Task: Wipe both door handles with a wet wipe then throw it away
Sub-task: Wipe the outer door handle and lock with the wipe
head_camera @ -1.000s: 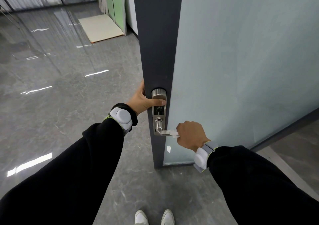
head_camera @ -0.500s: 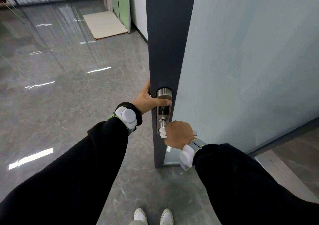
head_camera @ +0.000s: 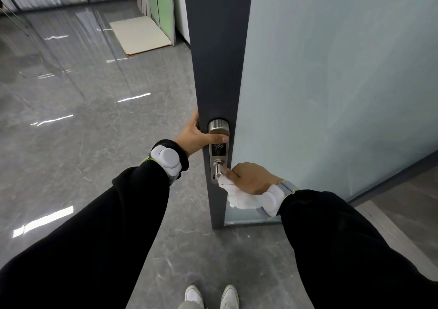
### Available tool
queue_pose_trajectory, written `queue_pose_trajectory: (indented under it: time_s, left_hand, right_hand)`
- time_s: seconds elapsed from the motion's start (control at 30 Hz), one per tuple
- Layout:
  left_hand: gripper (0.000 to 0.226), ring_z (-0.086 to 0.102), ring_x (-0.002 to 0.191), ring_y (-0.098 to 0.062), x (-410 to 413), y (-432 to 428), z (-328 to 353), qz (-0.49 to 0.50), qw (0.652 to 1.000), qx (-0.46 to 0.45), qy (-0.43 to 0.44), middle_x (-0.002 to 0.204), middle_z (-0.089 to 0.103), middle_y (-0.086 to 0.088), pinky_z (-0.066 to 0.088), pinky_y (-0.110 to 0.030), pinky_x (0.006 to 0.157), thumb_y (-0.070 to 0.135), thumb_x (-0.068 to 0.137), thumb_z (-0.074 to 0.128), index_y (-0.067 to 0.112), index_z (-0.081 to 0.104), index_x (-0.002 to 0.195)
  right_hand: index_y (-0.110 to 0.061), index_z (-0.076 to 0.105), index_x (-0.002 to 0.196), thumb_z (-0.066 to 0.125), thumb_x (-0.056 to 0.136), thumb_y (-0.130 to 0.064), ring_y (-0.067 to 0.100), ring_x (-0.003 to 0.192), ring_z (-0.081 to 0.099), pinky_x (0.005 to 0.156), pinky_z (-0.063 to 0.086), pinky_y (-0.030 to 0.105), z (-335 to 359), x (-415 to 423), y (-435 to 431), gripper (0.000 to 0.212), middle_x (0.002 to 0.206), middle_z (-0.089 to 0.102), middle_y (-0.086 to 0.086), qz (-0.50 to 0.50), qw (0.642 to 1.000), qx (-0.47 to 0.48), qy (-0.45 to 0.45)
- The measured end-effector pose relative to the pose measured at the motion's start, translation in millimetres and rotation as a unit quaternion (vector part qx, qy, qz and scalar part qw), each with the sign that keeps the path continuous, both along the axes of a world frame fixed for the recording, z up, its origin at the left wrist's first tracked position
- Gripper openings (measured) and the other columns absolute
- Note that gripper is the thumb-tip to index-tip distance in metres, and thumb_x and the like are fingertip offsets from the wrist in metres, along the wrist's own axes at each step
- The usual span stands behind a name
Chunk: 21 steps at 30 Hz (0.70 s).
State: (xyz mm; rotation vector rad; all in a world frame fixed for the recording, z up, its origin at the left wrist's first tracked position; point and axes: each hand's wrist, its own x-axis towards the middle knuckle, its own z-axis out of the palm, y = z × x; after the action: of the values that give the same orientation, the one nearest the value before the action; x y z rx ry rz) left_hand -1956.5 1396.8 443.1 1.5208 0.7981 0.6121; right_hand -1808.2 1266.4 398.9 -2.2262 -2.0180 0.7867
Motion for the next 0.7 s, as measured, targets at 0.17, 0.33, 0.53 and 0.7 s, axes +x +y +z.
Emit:
queue_pose_trajectory:
  time_s: [0.17, 0.33, 0.53, 0.7]
  left_hand:
    - [0.076, 0.07, 0.086, -0.004, 2.4, -3.6, 3.2, -0.001, 1.0, 0.009, 0.017, 0.107, 0.066, 0.0, 0.054, -0.019, 0.069, -0.005, 0.072, 0.081, 0.01, 0.043, 0.137]
    - [0.075, 0.07, 0.087, -0.007, 3.3, -0.9, 0.1, 0.004, 0.999, 0.01, 0.03, 0.108, 0.066, -0.002, 0.054, -0.017, 0.068, 0.0, 0.072, 0.082, 0.009, 0.045, 0.136]
    - [0.071, 0.07, 0.082, 0.002, 4.8, -3.7, 1.8, 0.018, 0.999, 0.006, 0.028, 0.108, 0.066, 0.0, 0.054, -0.012, 0.066, -0.001, 0.073, 0.08, 0.012, 0.045, 0.134]
    - [0.078, 0.071, 0.09, -0.005, 3.0, -3.4, 3.2, 0.012, 1.0, 0.005, 0.026, 0.112, 0.067, -0.002, 0.055, -0.017, 0.071, 0.004, 0.069, 0.084, 0.011, 0.045, 0.136]
  right_hand:
    - [-0.019, 0.043, 0.062, 0.016, 0.1, -0.056, 0.024, 0.066, 0.054, 0.074, 0.049, 0.042, -8.4, 43.0, -27.6, 0.061, 0.068, 0.055, 0.005, -0.041, 0.999, -0.004, -0.005]
    - [-0.022, 0.048, 0.067, 0.026, 0.099, -0.058, 0.016, 0.064, 0.052, 0.066, 0.042, 0.033, -17.5, 66.7, -43.1, 0.053, 0.066, 0.055, -0.005, -0.056, 0.994, 0.017, 0.089]
    - [-0.028, 0.066, 0.076, 0.058, 0.094, -0.042, -0.001, 0.058, 0.048, 0.06, 0.036, 0.012, -19.7, 68.9, -56.0, 0.024, 0.062, 0.057, -0.02, -0.124, 0.954, 0.091, 0.258]
    - [-0.03, 0.078, 0.096, 0.07, 0.087, -0.038, -0.001, 0.089, 0.065, 0.08, 0.044, 0.016, -28.2, 67.7, -61.7, 0.014, 0.095, 0.074, -0.019, -0.167, 0.935, 0.166, 0.264]
